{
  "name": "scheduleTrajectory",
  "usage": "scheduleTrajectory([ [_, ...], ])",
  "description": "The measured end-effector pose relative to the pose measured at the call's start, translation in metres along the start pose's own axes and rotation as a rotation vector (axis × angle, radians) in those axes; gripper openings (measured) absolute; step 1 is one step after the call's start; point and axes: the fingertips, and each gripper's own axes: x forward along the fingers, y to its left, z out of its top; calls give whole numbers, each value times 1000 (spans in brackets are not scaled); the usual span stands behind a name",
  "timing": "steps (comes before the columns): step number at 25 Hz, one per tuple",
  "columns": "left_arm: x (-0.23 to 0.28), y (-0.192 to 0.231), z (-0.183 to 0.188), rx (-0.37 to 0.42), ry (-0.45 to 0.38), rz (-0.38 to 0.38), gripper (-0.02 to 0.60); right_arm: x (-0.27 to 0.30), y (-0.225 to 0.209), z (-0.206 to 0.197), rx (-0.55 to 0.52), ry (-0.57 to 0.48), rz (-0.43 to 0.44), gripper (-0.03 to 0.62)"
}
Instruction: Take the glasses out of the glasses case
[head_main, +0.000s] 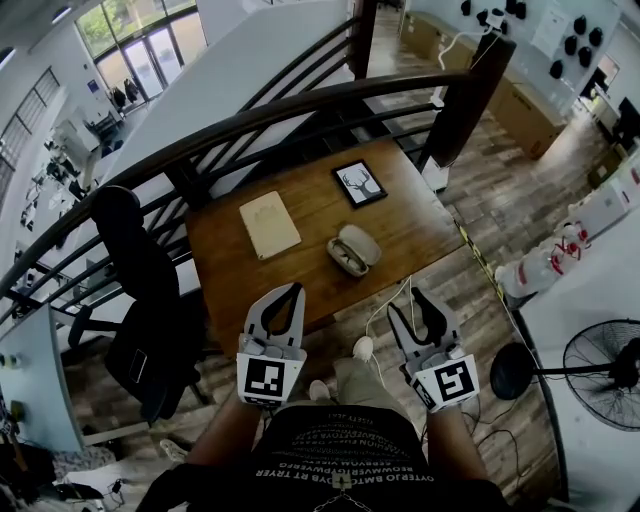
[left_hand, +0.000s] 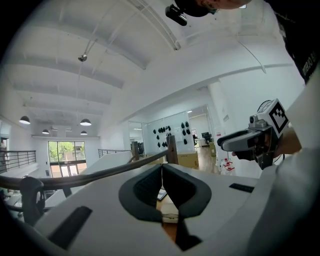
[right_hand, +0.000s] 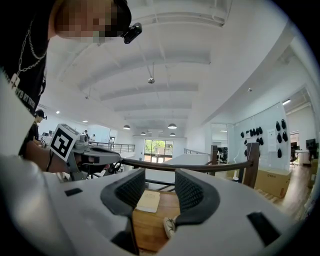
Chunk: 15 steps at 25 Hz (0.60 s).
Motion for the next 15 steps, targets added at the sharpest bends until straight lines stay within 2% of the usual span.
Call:
scheduleTrajectory([
  [9,47,13,0,-51,16,31,29,35,-43,1,6,-10,34,173],
  [15,82,16,3,-21,24,43,29,60,-70,-2,10,-13,62,173],
])
